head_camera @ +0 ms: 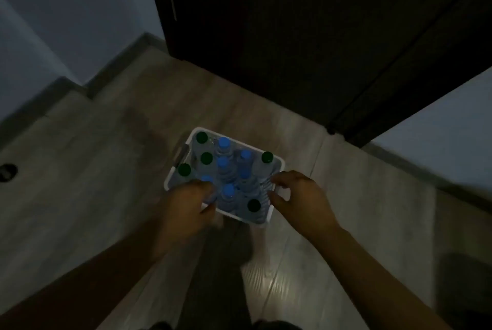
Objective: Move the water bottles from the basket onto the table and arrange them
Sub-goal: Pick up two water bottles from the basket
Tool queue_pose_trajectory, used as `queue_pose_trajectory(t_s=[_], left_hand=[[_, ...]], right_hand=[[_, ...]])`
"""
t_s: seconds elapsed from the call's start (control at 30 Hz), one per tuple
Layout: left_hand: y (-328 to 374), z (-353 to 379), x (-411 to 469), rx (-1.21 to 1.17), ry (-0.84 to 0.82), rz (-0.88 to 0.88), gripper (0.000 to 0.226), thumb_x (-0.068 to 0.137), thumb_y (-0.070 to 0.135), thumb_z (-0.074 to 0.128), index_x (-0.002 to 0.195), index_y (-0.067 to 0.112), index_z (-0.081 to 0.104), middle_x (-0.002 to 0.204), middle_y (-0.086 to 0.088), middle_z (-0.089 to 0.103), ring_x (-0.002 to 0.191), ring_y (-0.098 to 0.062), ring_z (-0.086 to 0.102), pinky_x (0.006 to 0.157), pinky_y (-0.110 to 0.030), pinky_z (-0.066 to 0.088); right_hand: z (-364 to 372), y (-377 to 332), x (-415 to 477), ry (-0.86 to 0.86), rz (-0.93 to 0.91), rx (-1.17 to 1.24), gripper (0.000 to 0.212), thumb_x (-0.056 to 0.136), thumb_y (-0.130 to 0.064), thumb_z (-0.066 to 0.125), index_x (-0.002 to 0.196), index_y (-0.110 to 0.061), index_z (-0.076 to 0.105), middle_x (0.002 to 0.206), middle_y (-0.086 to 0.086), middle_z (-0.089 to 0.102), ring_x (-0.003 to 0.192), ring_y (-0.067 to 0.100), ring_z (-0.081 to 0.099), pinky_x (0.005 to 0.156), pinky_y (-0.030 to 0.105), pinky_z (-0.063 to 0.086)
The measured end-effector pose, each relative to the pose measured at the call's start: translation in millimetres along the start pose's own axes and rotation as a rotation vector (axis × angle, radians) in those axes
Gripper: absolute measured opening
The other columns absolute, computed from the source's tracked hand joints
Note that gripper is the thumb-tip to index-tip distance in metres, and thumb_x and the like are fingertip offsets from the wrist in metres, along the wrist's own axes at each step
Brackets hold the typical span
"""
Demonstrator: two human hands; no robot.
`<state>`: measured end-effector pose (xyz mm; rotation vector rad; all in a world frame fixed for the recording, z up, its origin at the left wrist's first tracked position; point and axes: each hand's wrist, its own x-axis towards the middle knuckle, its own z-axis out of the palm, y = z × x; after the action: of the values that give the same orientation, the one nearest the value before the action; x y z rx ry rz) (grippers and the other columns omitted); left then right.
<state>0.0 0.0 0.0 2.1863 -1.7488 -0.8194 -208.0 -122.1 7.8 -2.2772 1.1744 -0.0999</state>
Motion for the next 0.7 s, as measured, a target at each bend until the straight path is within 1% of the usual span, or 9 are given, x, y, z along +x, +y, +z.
queue_pose_trajectory(t_s=[0.1, 0.17, 0.2, 0.27, 0.37, 0.43, 0.53, 0.63, 0.7], left_hand=[[-20, 40, 22, 0.009, 0.177, 0.105, 0.019, 0.082, 0.010, 0.069, 0.099, 0.002, 0.066, 0.095, -0.012, 0.068, 0.086, -0.023, 0.065, 0.078, -0.026, 0.050], [-32, 62, 35, 0.076, 0.181, 0.100, 0.023, 0.089, 0.021, 0.060, 0.107, 0.008, 0.064, 0.103, -0.009, 0.066, 0.093, -0.021, 0.062, 0.083, -0.028, 0.048], [-40, 73, 40, 0.101, 0.168, 0.122, 0.025, 0.091, 0.027, 0.057, 0.110, 0.011, 0.062, 0.106, -0.005, 0.065, 0.095, -0.017, 0.061, 0.083, -0.024, 0.047], [-54, 85, 49, 0.074, 0.201, 0.169, 0.026, 0.088, 0.025, 0.061, 0.109, 0.011, 0.064, 0.104, -0.005, 0.066, 0.093, -0.017, 0.061, 0.078, -0.019, 0.044], [-62, 100, 60, 0.035, 0.303, 0.211, 0.027, 0.082, 0.018, 0.070, 0.106, 0.008, 0.066, 0.098, -0.010, 0.067, 0.089, -0.023, 0.062, 0.076, -0.021, 0.043], [-64, 106, 62, 0.018, 0.318, 0.190, 0.027, 0.084, 0.023, 0.066, 0.108, 0.013, 0.064, 0.099, -0.005, 0.065, 0.089, -0.018, 0.060, 0.078, -0.024, 0.046], [-67, 114, 66, -0.004, 0.315, 0.185, 0.024, 0.084, 0.028, 0.063, 0.105, 0.017, 0.061, 0.096, 0.003, 0.061, 0.090, -0.015, 0.059, 0.076, -0.025, 0.046], [-64, 120, 68, -0.039, 0.336, 0.206, 0.025, 0.086, 0.028, 0.063, 0.107, 0.015, 0.061, 0.100, 0.001, 0.064, 0.090, -0.011, 0.058, 0.077, -0.024, 0.046], [-63, 123, 69, -0.044, 0.346, 0.202, 0.028, 0.086, 0.028, 0.064, 0.110, 0.014, 0.060, 0.105, -0.002, 0.065, 0.093, -0.012, 0.059, 0.080, -0.025, 0.048]], right_hand=[[34, 25, 14, 0.088, -0.042, 0.008, 0.022, 0.088, -0.021, 0.064, 0.109, -0.015, 0.067, 0.104, 0.002, 0.065, 0.092, 0.013, 0.059, 0.072, 0.018, 0.041], [55, 41, 22, 0.133, -0.040, 0.003, 0.025, 0.088, -0.022, 0.063, 0.112, -0.016, 0.066, 0.108, 0.002, 0.065, 0.093, 0.012, 0.058, 0.072, 0.016, 0.039], [64, 47, 24, 0.156, -0.047, -0.013, 0.025, 0.088, -0.024, 0.063, 0.112, -0.017, 0.066, 0.109, 0.000, 0.064, 0.093, 0.011, 0.057, 0.071, 0.016, 0.038], [79, 59, 29, 0.226, -0.072, -0.042, 0.022, 0.087, -0.027, 0.063, 0.108, -0.022, 0.065, 0.105, -0.003, 0.063, 0.090, 0.009, 0.055, 0.070, 0.019, 0.040], [95, 70, 37, 0.287, -0.090, -0.046, 0.016, 0.086, -0.028, 0.062, 0.102, -0.024, 0.064, 0.098, -0.004, 0.062, 0.085, 0.010, 0.056, 0.070, 0.026, 0.048], [104, 75, 40, 0.304, -0.117, -0.040, 0.015, 0.086, -0.027, 0.062, 0.100, -0.022, 0.064, 0.096, -0.002, 0.061, 0.084, 0.011, 0.056, 0.071, 0.030, 0.051], [115, 79, 46, 0.303, -0.162, -0.013, 0.012, 0.086, -0.026, 0.064, 0.097, -0.021, 0.062, 0.094, -0.002, 0.061, 0.084, 0.011, 0.057, 0.073, 0.029, 0.051], [122, 81, 54, 0.256, -0.193, -0.001, 0.023, 0.086, -0.025, 0.065, 0.106, -0.013, 0.064, 0.100, 0.003, 0.062, 0.090, 0.015, 0.058, 0.079, 0.034, 0.051], [124, 83, 61, 0.238, -0.209, -0.012, 0.027, 0.086, -0.025, 0.066, 0.108, -0.010, 0.064, 0.102, 0.005, 0.063, 0.092, 0.016, 0.058, 0.081, 0.033, 0.050]])
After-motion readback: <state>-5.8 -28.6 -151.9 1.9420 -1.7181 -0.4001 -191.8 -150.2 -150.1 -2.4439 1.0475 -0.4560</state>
